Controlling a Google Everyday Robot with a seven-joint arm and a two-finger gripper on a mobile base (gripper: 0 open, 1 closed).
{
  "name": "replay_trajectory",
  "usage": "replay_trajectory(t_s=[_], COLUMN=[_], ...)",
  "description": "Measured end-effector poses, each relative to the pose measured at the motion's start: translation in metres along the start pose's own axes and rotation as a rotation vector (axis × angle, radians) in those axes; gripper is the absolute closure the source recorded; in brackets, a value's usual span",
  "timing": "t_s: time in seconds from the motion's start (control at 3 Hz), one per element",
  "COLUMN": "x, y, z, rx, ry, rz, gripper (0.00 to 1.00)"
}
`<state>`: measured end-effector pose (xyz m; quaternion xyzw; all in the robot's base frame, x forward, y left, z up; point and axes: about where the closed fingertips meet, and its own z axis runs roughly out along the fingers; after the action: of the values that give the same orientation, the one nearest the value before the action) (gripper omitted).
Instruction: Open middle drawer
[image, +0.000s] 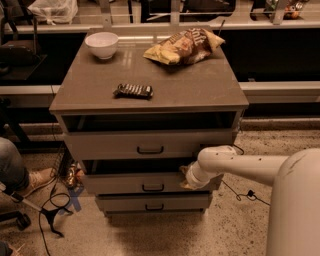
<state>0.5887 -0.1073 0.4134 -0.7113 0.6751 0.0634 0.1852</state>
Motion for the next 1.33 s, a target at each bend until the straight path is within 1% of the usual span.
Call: replay_trajectory(t_s=[0.33,0.67,1.33], x=[-0.0003,-0.0005,-0.0005], y=[-0.0001,-0.0002,-0.0002], z=[-0.0007,-0.0013,-0.0013], rx=[0.000,0.000,0.000], ry=[0.000,0.000,0.000], rz=[0.000,0.000,0.000], gripper=[0.82,0.51,0.05])
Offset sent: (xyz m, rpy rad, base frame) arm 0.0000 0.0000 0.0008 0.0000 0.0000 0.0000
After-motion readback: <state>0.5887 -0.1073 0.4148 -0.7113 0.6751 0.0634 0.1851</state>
